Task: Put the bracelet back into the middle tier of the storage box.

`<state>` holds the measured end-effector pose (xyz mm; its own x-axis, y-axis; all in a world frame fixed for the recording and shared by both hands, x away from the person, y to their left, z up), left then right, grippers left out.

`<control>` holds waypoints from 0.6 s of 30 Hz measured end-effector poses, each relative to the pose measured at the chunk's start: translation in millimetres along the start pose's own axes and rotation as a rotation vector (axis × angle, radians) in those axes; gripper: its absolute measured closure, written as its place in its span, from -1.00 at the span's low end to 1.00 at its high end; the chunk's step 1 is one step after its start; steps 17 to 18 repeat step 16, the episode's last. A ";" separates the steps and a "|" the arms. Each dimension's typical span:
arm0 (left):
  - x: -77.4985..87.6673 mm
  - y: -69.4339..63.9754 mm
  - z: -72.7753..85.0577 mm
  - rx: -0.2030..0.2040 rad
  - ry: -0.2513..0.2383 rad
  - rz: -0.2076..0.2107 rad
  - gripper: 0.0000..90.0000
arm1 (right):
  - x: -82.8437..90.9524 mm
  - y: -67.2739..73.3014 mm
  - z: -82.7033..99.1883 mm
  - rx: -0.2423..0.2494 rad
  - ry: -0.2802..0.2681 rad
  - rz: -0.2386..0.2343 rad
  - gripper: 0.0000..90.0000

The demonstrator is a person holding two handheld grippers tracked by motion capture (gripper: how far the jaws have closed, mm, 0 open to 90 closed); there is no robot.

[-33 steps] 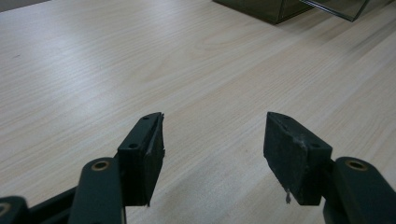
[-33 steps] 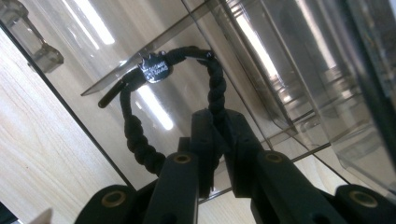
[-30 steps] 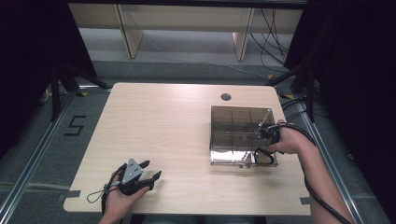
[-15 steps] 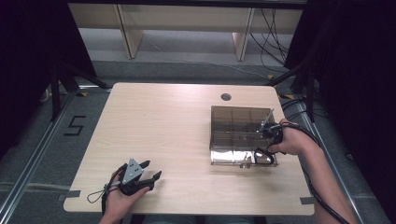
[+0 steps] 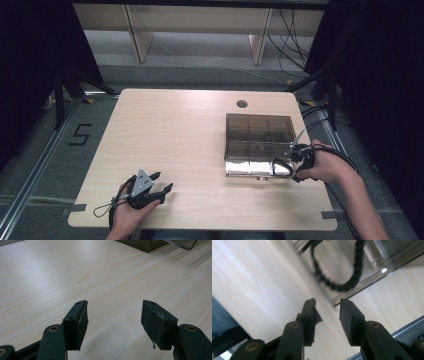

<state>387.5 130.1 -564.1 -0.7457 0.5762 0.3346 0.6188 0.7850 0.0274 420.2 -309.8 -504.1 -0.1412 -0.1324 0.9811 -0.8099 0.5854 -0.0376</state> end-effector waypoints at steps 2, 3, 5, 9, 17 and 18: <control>0.0 0.1 0.0 0.000 0.000 0.000 -0.16 | 0.0 6.2 8.5 -0.035 0.029 0.017 0.42; -0.1 0.1 0.1 0.000 0.001 0.000 -0.16 | 0.0 8.0 15.3 -0.042 0.032 0.027 0.51; -0.9 -0.5 0.4 0.011 0.001 0.008 -0.16 | -0.1 4.4 14.3 -0.020 -0.007 0.024 0.50; -0.7 0.4 0.1 0.001 0.000 0.005 -0.16 | 8.1 2.0 25.5 -0.032 -0.002 0.043 0.47; -1.0 0.2 0.2 0.005 0.001 0.006 -0.16 | 11.6 15.0 32.3 -0.056 0.004 0.019 0.42; -1.0 0.2 0.2 0.005 0.001 0.006 -0.16 | 11.6 15.0 32.3 -0.056 0.004 0.019 0.42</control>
Point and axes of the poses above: each handheld gripper's, and its own axes: x roughly backward along the jaws, z roughly out of its underside, y roughly to its left, the point moved 9 cm from there along -x, roughly forward along the jaws, and after that the axes turned 8 degrees about -y, right-handed, at the moved point
